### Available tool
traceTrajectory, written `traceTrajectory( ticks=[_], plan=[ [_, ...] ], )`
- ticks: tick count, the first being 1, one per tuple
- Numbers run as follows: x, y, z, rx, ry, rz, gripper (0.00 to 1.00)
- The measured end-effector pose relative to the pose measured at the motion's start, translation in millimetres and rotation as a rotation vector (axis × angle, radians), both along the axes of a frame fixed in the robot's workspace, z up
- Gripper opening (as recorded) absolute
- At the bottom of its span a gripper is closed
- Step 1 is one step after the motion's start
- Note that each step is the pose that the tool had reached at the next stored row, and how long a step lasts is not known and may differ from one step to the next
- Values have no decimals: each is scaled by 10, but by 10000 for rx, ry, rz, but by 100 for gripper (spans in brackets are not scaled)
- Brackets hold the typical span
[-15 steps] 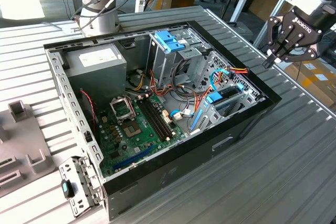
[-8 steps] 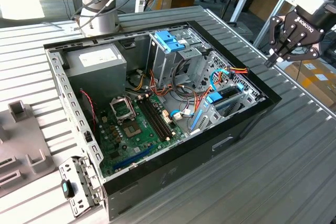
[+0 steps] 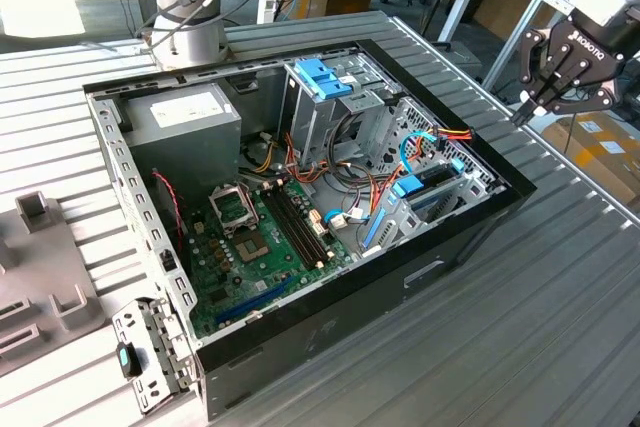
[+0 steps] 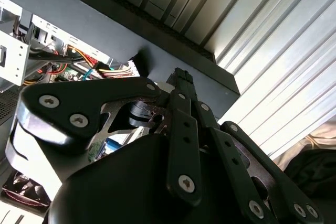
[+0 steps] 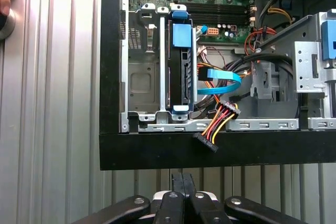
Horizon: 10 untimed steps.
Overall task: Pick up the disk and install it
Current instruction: 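Insert the disk into the insertion slot, then insert the first disk wire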
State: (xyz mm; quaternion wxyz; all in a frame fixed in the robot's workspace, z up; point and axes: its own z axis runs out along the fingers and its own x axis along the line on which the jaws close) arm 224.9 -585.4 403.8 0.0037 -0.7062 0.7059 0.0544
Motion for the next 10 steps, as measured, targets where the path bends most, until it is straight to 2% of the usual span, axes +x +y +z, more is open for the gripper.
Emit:
traceTrajectory(
  ticks=[7,10],
  plan=[
    [17,0,0,1,0,0,11],
    [17,-14,0,0,0,1,11]
  ],
)
